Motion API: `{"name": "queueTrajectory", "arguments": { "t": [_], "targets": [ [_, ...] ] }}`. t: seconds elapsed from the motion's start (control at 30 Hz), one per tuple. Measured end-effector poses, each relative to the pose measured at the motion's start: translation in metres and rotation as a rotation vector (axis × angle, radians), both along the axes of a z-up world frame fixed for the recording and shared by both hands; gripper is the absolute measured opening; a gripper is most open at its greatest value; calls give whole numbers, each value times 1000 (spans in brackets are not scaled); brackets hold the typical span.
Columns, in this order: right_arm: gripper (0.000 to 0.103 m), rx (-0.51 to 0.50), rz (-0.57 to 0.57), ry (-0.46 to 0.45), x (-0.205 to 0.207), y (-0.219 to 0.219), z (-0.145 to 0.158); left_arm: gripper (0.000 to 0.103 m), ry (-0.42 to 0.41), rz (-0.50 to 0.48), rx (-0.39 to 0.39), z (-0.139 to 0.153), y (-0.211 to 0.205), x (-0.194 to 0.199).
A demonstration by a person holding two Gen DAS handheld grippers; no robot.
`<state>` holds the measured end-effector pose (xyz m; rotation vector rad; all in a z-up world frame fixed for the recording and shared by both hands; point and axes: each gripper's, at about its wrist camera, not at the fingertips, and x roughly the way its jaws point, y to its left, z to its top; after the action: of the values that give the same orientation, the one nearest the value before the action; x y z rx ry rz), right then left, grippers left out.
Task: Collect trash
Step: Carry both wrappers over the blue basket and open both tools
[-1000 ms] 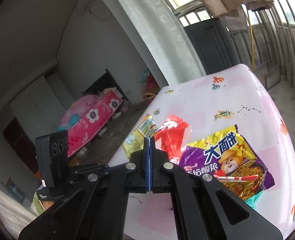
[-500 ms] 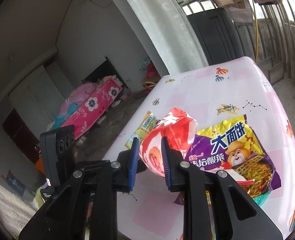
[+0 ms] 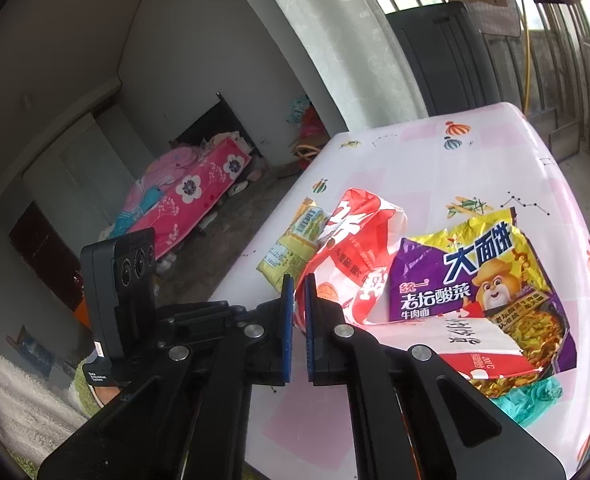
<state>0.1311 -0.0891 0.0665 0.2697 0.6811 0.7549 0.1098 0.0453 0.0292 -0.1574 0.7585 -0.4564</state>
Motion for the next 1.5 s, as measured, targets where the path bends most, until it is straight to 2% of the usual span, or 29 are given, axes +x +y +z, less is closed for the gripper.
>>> {"name": "queueTrajectory", "arguments": {
  "t": [0.1,0.23,0.4,0.5,0.6,0.73,0.83,0.93,1.07,1.27,1.37,1.5],
  "targets": [
    [1,24,-22,-44,-1,-6,9,1,-33,20,-11,13,8,-2],
    [0,100,-71,-130,-9,-30,37,1,-113,31,-12,42,16,-8],
    [0,217,-178,-275,-34,-85,84,1,-208,-25,-16,81,8,-14],
    [0,250,-282,-367,-63,-127,105,1,-237,-108,-24,98,-14,-15],
    [0,216,-429,-426,-95,-169,112,1,-239,-229,-29,107,-49,-12],
    [0,148,-647,-415,-133,-221,95,1,-188,-427,-33,107,-114,-4],
    [0,127,-795,-354,-152,-258,69,1,-84,-582,-38,94,-176,11],
    [0,108,-922,-278,-164,-290,37,1,41,-721,-29,69,-247,21],
    [0,53,-1056,-156,-164,-321,-7,1,180,-868,68,23,-342,22],
    [1,-22,-1172,-10,-153,-363,-63,2,287,-1008,238,-45,-451,18],
    [1,10,-1205,18,-146,-386,-83,2,298,-1043,308,-76,-493,19],
    [5,16,-1254,53,-133,-413,-118,6,321,-1078,333,-117,-537,24]
  ]
}}
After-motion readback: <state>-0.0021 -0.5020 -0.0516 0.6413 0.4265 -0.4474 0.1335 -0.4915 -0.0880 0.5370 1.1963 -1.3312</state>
